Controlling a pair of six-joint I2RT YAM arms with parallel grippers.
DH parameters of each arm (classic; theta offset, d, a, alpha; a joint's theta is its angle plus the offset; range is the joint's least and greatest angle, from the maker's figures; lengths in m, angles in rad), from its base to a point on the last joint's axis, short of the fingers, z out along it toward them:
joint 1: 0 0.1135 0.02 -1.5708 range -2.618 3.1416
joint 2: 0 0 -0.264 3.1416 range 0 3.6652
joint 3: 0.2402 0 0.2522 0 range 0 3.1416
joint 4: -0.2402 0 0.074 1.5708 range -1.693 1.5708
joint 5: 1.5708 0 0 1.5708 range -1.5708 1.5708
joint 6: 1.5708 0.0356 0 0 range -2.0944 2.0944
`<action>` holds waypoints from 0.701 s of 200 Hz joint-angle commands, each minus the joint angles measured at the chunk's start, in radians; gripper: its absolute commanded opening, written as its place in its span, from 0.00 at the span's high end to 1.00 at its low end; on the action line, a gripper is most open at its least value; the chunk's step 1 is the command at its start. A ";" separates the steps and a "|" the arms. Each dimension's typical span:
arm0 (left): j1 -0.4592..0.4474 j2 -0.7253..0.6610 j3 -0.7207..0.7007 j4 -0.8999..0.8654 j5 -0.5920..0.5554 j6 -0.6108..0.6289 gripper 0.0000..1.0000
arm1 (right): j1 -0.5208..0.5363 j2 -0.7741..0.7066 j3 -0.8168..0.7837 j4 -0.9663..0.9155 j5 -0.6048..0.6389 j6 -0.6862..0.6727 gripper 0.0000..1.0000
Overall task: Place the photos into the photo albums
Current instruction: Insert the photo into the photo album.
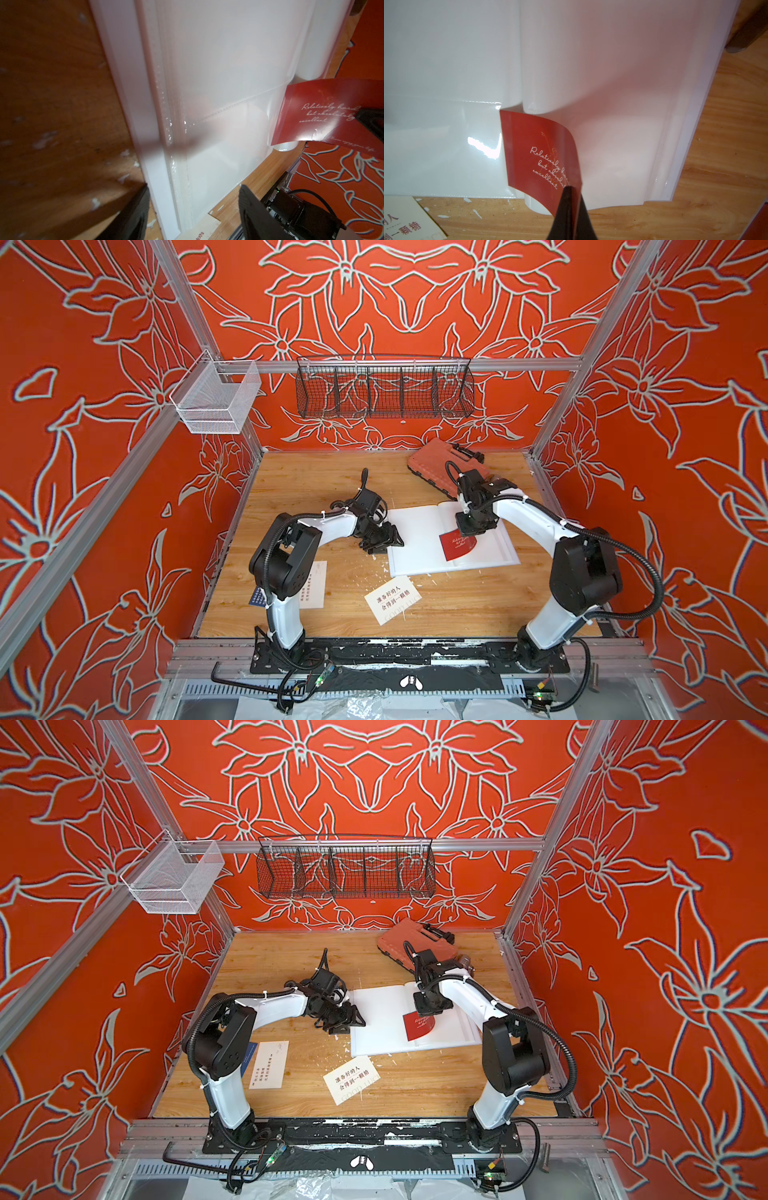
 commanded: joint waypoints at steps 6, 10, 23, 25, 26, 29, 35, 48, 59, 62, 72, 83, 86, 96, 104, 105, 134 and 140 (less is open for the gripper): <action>-0.006 -0.011 -0.027 0.031 0.023 0.007 0.34 | 0.010 -0.001 -0.051 0.011 -0.010 0.055 1.00; -0.006 -0.010 -0.028 0.032 0.024 0.007 0.34 | 0.011 -0.002 -0.057 0.017 -0.016 0.059 1.00; -0.006 -0.011 -0.030 0.036 0.029 0.007 0.34 | 0.013 -0.004 -0.067 0.030 -0.025 0.070 1.00; -0.006 -0.011 -0.030 0.036 0.030 0.006 0.34 | 0.013 -0.004 -0.068 0.032 -0.027 0.071 1.00; -0.006 -0.011 -0.031 0.037 0.031 0.006 0.34 | 0.013 -0.004 -0.069 0.032 -0.028 0.071 1.00; -0.006 -0.010 -0.031 0.038 0.033 0.006 0.34 | 0.013 -0.004 -0.071 0.037 -0.030 0.073 1.00; -0.006 -0.011 -0.032 0.041 0.036 0.005 0.34 | 0.015 -0.004 -0.072 0.042 -0.035 0.077 1.00; -0.007 -0.011 -0.035 0.048 0.043 0.003 0.34 | 0.016 0.000 -0.079 0.057 -0.051 0.085 1.00; -0.006 -0.011 -0.037 0.054 0.047 0.002 0.34 | 0.019 0.003 -0.086 0.075 -0.066 0.094 1.00; -0.006 -0.011 -0.037 0.054 0.047 0.003 0.34 | 0.021 0.005 -0.087 0.078 -0.070 0.098 1.00; -0.008 -0.012 -0.039 0.056 0.047 0.001 0.34 | 0.022 0.008 -0.090 0.091 -0.083 0.106 1.00; -0.008 -0.016 -0.041 0.057 0.047 0.001 0.34 | 0.024 0.013 -0.091 0.099 -0.085 0.116 1.00; -0.008 -0.016 -0.043 0.058 0.047 0.000 0.34 | 0.024 0.014 -0.093 0.102 -0.085 0.118 1.00; -0.010 -0.019 -0.045 0.062 0.047 0.000 0.34 | 0.025 0.017 -0.096 0.111 -0.088 0.126 1.00; -0.009 -0.019 -0.046 0.062 0.047 0.000 0.34 | 0.025 0.019 -0.100 0.120 -0.091 0.135 1.00; -0.009 -0.020 -0.046 0.062 0.047 0.000 0.34 | 0.026 0.020 -0.101 0.121 -0.092 0.135 1.00; -0.009 -0.022 -0.053 0.066 0.047 -0.005 0.34 | 0.030 0.023 -0.122 0.156 -0.104 0.168 1.00; -0.010 -0.021 -0.054 0.067 0.048 -0.005 0.34 | 0.030 0.022 -0.129 0.161 -0.103 0.177 1.00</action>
